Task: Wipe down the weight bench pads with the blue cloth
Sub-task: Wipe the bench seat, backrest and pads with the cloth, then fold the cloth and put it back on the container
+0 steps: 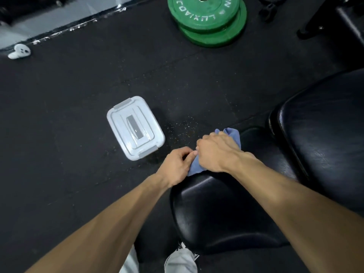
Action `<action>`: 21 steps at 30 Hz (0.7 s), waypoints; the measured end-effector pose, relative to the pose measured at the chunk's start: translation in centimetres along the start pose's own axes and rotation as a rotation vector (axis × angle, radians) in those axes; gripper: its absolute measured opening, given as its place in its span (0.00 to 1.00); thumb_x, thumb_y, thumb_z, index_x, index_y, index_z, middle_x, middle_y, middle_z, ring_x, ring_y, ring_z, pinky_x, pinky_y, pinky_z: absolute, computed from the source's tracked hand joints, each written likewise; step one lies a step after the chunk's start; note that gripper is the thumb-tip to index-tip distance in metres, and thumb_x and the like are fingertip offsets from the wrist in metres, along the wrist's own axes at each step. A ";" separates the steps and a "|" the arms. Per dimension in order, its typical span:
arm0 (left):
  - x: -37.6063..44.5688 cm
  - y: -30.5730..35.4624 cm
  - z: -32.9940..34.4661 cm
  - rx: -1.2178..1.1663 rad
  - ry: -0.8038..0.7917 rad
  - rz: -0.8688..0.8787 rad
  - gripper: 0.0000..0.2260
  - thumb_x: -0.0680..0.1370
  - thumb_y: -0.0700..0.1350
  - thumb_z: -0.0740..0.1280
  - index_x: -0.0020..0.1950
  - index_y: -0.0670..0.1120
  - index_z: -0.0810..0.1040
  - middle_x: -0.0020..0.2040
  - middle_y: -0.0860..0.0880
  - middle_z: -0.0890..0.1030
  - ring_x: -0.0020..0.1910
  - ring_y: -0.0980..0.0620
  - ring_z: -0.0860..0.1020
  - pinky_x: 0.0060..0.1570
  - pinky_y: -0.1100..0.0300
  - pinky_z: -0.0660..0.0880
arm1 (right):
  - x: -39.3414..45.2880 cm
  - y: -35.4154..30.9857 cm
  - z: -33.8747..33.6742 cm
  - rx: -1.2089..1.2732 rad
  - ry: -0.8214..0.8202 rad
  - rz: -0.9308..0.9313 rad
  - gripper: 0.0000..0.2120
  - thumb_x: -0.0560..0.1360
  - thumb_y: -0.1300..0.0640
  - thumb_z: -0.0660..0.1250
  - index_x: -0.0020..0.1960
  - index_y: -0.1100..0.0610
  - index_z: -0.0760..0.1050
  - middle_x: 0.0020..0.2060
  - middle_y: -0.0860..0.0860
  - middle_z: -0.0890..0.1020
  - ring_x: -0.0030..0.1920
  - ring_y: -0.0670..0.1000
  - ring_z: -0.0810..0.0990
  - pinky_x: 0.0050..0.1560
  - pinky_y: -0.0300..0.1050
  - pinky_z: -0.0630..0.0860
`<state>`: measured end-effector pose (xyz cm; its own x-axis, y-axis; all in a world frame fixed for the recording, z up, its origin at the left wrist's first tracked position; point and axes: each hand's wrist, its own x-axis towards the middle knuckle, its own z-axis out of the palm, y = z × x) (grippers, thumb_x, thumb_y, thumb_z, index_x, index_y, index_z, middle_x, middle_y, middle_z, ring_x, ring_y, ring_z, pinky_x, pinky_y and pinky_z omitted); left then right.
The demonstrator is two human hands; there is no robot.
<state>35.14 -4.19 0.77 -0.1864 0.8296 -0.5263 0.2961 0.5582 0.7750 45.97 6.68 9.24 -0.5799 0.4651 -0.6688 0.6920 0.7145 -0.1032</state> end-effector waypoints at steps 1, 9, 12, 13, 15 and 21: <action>-0.6 -0.3 -0.2 -0.007 0.015 -0.013 0.13 0.84 0.53 0.63 0.42 0.51 0.80 0.37 0.54 0.80 0.37 0.56 0.75 0.44 0.54 0.75 | -0.2 -0.6 0.3 -0.001 0.001 -0.020 0.12 0.79 0.54 0.58 0.54 0.55 0.79 0.55 0.54 0.82 0.60 0.56 0.77 0.70 0.57 0.61; -7.0 -2.5 -1.0 -0.119 0.194 -0.141 0.15 0.84 0.54 0.64 0.41 0.49 0.79 0.34 0.55 0.81 0.35 0.56 0.75 0.41 0.53 0.75 | -1.5 -4.8 3.3 0.058 0.075 -0.146 0.07 0.80 0.55 0.58 0.50 0.53 0.75 0.52 0.53 0.81 0.57 0.55 0.76 0.68 0.54 0.62; -9.6 -2.8 -0.3 -0.176 0.313 -0.165 0.14 0.84 0.53 0.64 0.40 0.50 0.78 0.32 0.58 0.80 0.34 0.58 0.75 0.39 0.58 0.74 | -2.4 -6.2 4.6 0.079 0.152 -0.190 0.06 0.80 0.54 0.58 0.45 0.52 0.70 0.45 0.51 0.77 0.55 0.55 0.76 0.66 0.52 0.63; -10.5 -3.0 0.0 -0.200 0.345 -0.162 0.13 0.84 0.52 0.64 0.41 0.49 0.79 0.34 0.56 0.81 0.35 0.58 0.76 0.40 0.59 0.75 | -2.8 -6.8 4.9 0.074 0.175 -0.201 0.07 0.78 0.52 0.58 0.42 0.52 0.67 0.41 0.50 0.74 0.53 0.54 0.76 0.67 0.53 0.63; -12.5 -3.8 0.3 -0.245 0.390 -0.152 0.11 0.84 0.48 0.65 0.43 0.48 0.80 0.37 0.54 0.84 0.37 0.58 0.80 0.40 0.62 0.76 | -4.0 -8.3 5.3 0.047 0.179 -0.210 0.12 0.71 0.48 0.60 0.34 0.53 0.62 0.34 0.47 0.66 0.50 0.53 0.73 0.68 0.54 0.61; -15.7 -6.3 0.5 -0.344 0.275 -0.148 0.09 0.80 0.34 0.68 0.44 0.45 0.82 0.37 0.53 0.85 0.38 0.58 0.81 0.42 0.65 0.76 | -7.5 -12.5 10.6 0.131 0.322 -0.177 0.18 0.66 0.58 0.70 0.55 0.60 0.83 0.55 0.56 0.84 0.64 0.58 0.79 0.78 0.52 0.61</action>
<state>36.66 -20.74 4.02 -0.4583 0.6871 -0.5637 -0.0714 0.6037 0.7940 46.23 -11.29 7.76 -0.7862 0.4955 -0.3693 0.6060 0.7353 -0.3034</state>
